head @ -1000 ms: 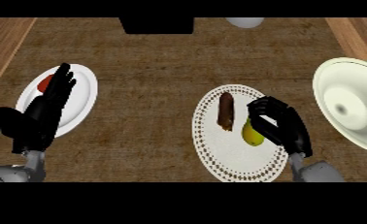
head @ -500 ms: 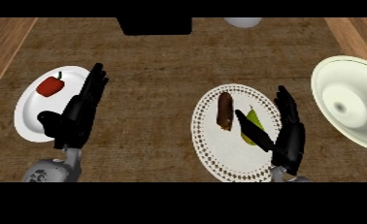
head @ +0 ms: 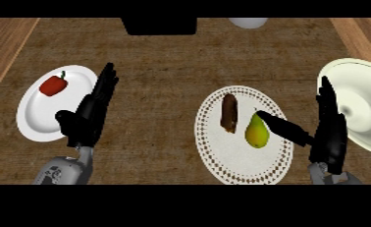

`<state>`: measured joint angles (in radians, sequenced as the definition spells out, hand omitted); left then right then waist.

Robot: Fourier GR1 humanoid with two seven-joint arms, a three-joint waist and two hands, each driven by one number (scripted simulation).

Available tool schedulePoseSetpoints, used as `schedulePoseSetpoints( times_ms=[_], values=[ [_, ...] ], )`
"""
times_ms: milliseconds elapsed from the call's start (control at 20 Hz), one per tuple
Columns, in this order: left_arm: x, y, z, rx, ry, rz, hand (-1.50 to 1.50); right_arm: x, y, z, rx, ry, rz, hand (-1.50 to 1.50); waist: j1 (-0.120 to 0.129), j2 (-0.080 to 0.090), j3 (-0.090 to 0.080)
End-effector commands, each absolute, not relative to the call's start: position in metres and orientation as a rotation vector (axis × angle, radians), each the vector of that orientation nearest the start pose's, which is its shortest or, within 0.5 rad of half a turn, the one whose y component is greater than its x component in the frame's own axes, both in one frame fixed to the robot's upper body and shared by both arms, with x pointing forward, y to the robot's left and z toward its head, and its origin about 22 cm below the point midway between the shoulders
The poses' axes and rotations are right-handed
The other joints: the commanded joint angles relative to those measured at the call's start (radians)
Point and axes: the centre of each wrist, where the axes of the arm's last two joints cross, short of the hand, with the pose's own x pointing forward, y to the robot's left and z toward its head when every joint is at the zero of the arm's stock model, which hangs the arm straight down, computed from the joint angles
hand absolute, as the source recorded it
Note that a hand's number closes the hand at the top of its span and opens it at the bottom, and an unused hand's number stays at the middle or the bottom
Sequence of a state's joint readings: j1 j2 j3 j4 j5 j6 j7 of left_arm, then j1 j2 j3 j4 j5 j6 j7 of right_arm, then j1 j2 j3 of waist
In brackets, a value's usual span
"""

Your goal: Pick the pear from the placemat and place it in the bowl

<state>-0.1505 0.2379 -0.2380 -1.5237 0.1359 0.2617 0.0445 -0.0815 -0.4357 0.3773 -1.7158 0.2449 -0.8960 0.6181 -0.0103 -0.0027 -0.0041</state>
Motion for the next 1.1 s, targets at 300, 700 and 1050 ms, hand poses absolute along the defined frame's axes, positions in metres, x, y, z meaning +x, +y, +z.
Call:
schedulePoseSetpoints(
  times_ms=[300,700,1050],
  values=[
    [0.279,0.223,0.021,0.084,-1.595,-0.102,0.0,0.262,-0.232,0.106,-0.583,-1.0,-0.061,-1.5,0.007,0.004,0.002],
    [0.264,0.204,0.021,0.06,-1.602,-0.123,0.0,0.279,-0.219,0.094,-0.511,-0.878,0.0,-1.5,0.016,0.002,0.004],
    [0.282,0.202,0.031,0.058,-1.58,-0.102,0.0,0.235,-0.238,0.046,-0.472,-0.934,-0.031,-1.5,0.006,0.003,0.004]
  ],
)
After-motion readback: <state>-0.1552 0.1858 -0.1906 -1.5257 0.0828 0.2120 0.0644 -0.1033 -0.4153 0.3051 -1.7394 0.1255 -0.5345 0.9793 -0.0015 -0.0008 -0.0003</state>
